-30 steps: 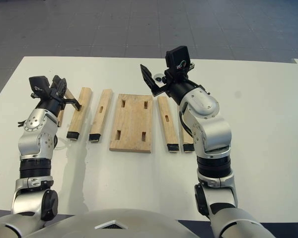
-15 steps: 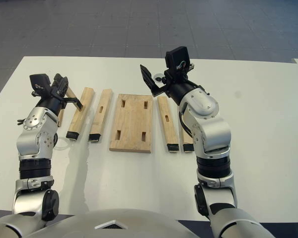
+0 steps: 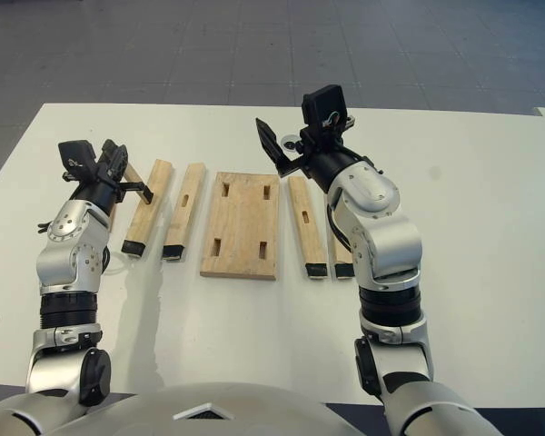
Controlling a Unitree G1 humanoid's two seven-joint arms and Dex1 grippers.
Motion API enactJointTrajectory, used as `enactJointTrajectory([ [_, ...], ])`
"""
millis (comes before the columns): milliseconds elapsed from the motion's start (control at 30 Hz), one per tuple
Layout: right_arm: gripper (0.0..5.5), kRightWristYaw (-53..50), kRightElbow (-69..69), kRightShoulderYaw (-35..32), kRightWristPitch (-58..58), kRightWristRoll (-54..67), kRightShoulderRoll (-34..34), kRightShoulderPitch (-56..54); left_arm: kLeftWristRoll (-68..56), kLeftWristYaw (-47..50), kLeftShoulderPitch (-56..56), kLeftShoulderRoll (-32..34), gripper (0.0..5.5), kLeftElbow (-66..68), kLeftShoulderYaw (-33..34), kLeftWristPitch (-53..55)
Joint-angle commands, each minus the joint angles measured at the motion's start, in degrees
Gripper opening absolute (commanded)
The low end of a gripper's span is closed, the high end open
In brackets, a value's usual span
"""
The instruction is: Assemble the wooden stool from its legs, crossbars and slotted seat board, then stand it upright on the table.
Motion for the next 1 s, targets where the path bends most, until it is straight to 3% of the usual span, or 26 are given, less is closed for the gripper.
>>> enactJointTrajectory([
  [33, 4.53, -0.12, -0.26, 0.14, -0.38, -0.30, 0.40, -0.35, 2.44, -1.25, 0.50, 2.00, 0.44, 3.43, -0.08, -1.01],
  [400, 4.53, -0.14, -0.50, 0.28, -0.24, -0.44, 0.54, -0.24, 4.42, -1.07, 5.67, -1.38, 0.44, 6.94, -1.58, -5.23],
  [1000, 4.53, -0.12, -0.30, 0.09, 0.01, -0.40, 0.51, -0.58, 7.63, -1.86, 15.12, -4.43, 0.44, 26.46, -4.32, -15.02],
])
